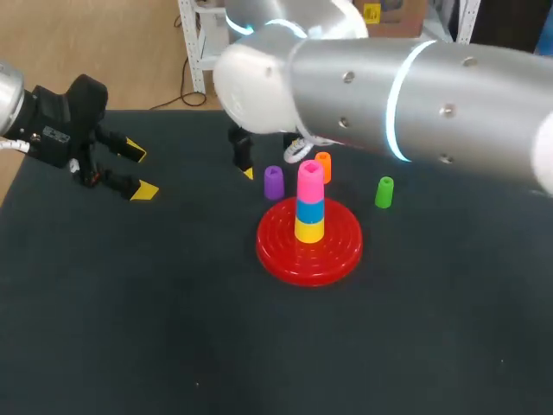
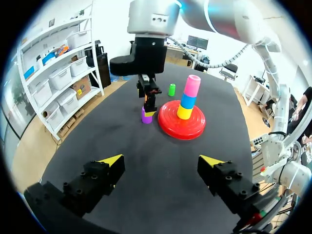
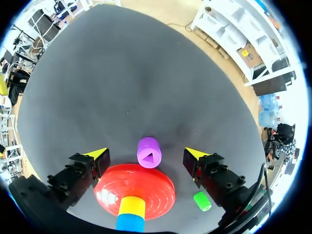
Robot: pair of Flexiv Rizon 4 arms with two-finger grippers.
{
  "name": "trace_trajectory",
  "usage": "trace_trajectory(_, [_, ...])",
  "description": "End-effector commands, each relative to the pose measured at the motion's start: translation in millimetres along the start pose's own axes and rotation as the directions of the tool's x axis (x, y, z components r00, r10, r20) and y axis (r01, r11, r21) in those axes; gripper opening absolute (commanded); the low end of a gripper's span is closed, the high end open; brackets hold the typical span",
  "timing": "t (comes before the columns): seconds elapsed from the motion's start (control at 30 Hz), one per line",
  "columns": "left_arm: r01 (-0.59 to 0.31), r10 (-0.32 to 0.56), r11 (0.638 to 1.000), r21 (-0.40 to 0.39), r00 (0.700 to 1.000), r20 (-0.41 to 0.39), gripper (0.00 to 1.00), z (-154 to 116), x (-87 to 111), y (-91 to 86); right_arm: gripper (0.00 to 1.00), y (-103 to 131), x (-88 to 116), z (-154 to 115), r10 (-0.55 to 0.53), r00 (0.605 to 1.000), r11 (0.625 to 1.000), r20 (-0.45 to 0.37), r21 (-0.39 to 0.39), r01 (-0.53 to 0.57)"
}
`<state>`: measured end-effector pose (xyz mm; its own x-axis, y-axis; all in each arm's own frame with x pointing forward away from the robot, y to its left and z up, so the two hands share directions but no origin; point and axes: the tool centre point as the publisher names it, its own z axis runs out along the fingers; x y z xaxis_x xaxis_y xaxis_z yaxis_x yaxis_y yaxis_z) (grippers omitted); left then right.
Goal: Pick up and stack the cylinders on the red base in this order: pink,purple,orange,green
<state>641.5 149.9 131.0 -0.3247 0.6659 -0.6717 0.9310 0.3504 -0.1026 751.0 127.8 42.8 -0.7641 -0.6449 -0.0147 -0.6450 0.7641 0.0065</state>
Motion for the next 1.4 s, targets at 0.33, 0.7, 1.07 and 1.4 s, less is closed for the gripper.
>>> trace_trajectory(0.33, [-0.002, 0.002, 1.0, -0.001, 1.0, 0.004, 1.0, 0.2, 1.3, 0.0, 1.0, -1.3, 15.2, 8.9, 0.034, 0.999, 0.999, 0.011, -0.005, -0.034])
trace_trajectory(0.7, [-0.002, 0.002, 1.0, -0.001, 1.0, 0.004, 1.0, 0.2, 1.3, 0.0, 1.0, 0.2, 27.9, 17.6, 0.068, 0.997, 0.998, 0.027, -0.016, -0.068])
trace_trajectory(1.07, [-0.002, 0.002, 1.0, -0.001, 1.0, 0.004, 1.0, 0.2, 1.3, 0.0, 1.0, 0.5, 22.4, 18.3, 0.117, 0.988, 0.993, 0.104, -0.004, -0.117])
trace_trajectory(1.4, [-0.002, 0.002, 1.0, -0.001, 1.0, 0.004, 1.0, 0.2, 1.3, 0.0, 0.89, -0.9, 18.2, 16.5, 0.132, 0.984, 0.991, 0.123, -0.007, -0.132])
